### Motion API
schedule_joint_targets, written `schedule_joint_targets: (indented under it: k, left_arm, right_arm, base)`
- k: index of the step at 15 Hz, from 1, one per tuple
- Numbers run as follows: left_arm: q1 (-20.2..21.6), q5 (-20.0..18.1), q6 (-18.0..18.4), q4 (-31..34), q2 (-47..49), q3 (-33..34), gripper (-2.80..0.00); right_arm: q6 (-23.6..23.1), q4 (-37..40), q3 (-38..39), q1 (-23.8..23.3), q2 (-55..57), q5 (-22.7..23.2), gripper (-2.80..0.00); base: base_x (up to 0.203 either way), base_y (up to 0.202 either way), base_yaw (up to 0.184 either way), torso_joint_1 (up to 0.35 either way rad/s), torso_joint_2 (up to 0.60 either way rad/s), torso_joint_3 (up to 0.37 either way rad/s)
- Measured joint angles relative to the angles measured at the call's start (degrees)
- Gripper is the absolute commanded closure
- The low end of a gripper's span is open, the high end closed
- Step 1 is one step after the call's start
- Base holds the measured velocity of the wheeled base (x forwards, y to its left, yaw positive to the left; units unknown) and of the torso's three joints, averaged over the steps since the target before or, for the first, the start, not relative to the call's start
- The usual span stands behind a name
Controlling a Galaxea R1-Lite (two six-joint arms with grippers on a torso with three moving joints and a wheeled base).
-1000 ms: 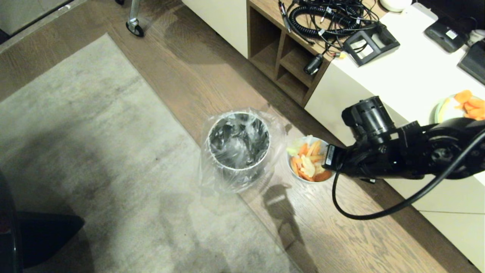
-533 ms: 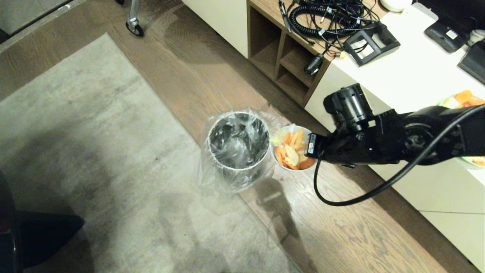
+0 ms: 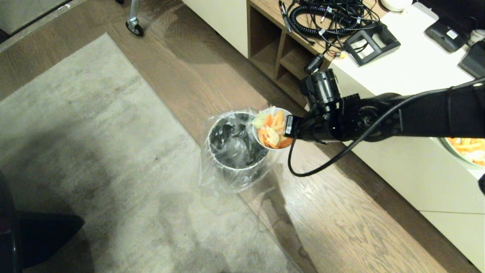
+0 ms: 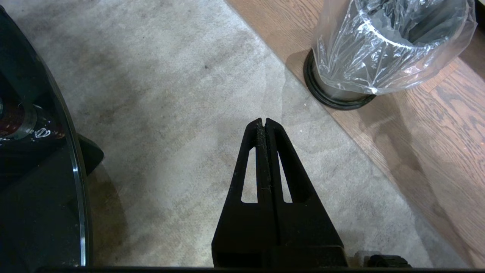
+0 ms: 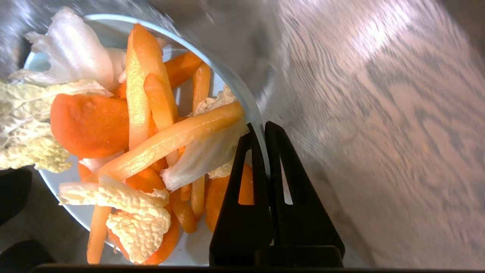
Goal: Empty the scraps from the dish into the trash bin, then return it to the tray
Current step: Pour the leftover food from the bowl into the trash can
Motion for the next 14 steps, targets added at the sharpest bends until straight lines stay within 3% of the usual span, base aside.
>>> schedule_joint_targets:
  k: [9,14]
  left_arm:
    - [0.00,0.02,-0.01,0.02,0.00,0.00,0.00]
    - [0.00,-0.02,0.03,0.00,0.00,0.00,0.00]
  right_arm:
    - [-9.02,-1.32,-11.69,0.80,5.68,-2.01,0.00]
    - [-16.73,-9.56,-13.14,2.46,8.06,-5.14,0.00]
  base:
    - [0.000,0.000,0.000,0.000,0.00,0.000]
    - [0.000,0.000,0.000,0.000,0.00,0.000]
